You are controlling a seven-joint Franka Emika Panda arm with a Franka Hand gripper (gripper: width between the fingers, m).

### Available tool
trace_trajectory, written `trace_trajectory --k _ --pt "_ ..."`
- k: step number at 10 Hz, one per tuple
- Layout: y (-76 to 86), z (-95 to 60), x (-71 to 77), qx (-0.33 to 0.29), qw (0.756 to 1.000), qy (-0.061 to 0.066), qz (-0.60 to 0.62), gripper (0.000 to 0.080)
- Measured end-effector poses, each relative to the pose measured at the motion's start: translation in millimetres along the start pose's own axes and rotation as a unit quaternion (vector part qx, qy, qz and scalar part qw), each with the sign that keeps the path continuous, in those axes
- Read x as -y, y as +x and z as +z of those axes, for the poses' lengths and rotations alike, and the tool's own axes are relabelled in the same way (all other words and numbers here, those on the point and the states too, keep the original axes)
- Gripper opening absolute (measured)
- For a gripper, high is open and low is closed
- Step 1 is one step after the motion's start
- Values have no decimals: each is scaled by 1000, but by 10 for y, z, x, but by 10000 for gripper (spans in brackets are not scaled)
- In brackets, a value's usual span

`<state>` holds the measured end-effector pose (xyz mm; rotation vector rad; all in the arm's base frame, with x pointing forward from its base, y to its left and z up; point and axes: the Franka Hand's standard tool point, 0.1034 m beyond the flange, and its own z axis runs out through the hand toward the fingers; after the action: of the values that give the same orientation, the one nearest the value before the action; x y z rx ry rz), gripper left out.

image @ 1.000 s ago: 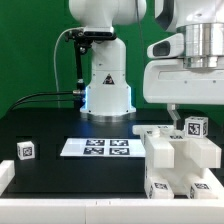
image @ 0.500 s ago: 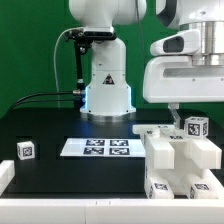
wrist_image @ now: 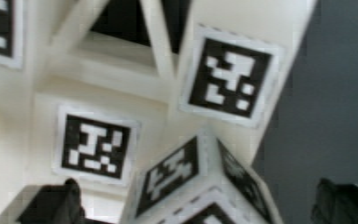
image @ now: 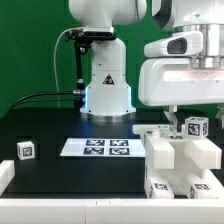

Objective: Assemble chair

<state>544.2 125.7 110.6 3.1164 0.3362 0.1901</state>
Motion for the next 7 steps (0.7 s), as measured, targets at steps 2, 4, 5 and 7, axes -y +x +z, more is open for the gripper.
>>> trace_trajectory --k 2,4,5,7 --pt "-1 2 -3 0 1000 1 13 450" --pt "-2 4 -2 0 996 1 85 396" --pt "14 8 14 0 992 0 125 396" --pt "60 4 38 -3 972 2 234 396"
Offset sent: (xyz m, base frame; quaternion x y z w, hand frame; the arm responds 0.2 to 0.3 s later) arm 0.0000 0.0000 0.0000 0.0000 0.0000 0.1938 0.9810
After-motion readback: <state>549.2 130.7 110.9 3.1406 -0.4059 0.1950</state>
